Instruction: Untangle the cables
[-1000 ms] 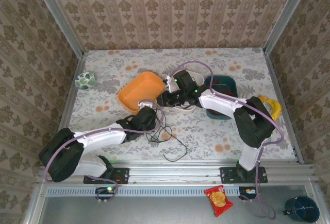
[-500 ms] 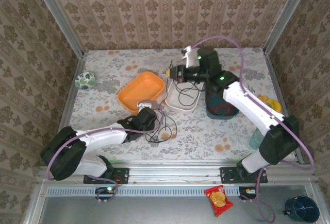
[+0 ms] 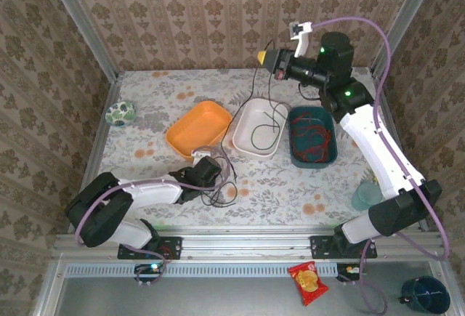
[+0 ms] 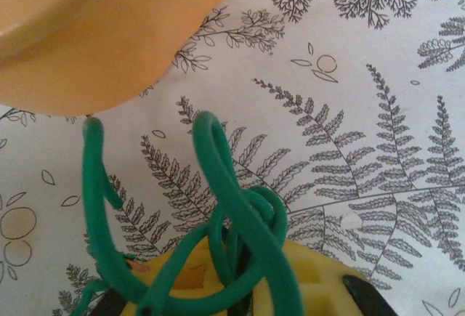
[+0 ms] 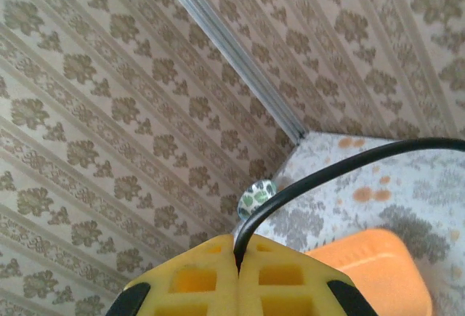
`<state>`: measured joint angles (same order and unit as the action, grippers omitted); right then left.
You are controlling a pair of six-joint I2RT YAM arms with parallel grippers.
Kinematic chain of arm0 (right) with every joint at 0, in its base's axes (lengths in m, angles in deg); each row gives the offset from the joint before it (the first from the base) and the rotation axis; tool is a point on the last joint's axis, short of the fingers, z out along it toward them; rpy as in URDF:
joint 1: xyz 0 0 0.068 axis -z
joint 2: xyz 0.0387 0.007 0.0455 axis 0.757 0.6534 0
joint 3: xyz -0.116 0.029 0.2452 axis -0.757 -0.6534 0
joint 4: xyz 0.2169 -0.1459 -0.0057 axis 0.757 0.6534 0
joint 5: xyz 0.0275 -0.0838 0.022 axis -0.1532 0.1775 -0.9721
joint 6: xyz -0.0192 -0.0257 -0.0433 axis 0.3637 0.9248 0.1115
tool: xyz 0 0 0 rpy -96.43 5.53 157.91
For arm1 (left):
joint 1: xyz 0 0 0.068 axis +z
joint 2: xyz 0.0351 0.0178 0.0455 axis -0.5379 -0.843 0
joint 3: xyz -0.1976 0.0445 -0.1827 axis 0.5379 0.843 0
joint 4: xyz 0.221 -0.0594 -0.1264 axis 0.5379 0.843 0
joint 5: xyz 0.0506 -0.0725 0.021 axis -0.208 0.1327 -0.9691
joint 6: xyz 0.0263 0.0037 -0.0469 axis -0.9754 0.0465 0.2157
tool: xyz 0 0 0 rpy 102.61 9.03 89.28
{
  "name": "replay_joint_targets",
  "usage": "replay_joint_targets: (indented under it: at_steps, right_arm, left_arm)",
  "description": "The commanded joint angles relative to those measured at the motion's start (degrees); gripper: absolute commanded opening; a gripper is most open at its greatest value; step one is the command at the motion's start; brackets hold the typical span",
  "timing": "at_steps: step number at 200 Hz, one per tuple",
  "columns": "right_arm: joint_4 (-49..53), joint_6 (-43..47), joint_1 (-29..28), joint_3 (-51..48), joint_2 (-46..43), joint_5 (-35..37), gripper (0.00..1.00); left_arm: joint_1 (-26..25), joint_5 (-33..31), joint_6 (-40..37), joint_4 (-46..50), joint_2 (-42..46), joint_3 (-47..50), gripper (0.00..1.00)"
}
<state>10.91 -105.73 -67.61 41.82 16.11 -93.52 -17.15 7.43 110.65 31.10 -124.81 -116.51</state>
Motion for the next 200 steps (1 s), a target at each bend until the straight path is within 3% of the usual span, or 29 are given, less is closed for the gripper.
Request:
replay_joint_targets:
  at_steps: [1,79,200]
  right_arm:
    - [-1.4,-1.0,1.4,3.7,-0.3,-0.6,0.00]
    - [-12.5,-12.0,5.2,7.0,3.1,-4.0,0.00]
    - [-11.4,-11.2,8.9,16.6,2.4,-2.2,0.00]
  left_arm:
    - [0.5,0.4,2.1,0.2,-3.2,1.9,0.00]
    - [0.6,0.2,4.1,-2.4,-10.7,3.9,0.00]
    - [-0.4,0.5,5.7,-5.3,-17.2,5.5,0.00]
